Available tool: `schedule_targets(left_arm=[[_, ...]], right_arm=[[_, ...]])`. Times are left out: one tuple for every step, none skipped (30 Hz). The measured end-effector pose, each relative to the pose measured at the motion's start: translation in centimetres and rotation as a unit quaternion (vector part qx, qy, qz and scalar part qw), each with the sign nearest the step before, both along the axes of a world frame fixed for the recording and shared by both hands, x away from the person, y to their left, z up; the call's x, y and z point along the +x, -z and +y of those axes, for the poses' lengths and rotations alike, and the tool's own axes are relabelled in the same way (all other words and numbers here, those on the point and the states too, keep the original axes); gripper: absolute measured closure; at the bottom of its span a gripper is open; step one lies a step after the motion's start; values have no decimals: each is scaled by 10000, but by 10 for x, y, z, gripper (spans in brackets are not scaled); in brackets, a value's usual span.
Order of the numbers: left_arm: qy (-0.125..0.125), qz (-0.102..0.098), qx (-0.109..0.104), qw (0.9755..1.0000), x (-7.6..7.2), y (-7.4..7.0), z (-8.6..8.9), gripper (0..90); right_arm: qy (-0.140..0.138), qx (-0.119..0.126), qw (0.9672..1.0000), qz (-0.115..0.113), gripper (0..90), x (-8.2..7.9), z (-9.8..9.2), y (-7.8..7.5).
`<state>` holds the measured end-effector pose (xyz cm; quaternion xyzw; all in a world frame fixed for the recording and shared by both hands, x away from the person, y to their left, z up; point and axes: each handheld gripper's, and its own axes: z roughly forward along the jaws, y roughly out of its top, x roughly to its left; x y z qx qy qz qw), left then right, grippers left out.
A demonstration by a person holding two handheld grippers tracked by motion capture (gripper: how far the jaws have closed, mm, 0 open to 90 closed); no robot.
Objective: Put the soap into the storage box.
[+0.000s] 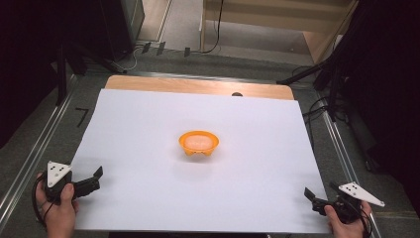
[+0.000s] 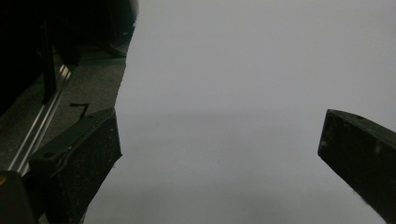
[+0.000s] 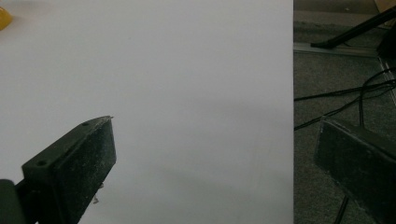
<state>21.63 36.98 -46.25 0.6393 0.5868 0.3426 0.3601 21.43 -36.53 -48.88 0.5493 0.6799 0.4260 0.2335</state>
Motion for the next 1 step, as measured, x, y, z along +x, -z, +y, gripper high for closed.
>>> schedule_targets(left_arm=[[2,-2,0,10000,0,0,0,0]], right_arm=[[3,6,10000,-10,0,0,-1,0]])
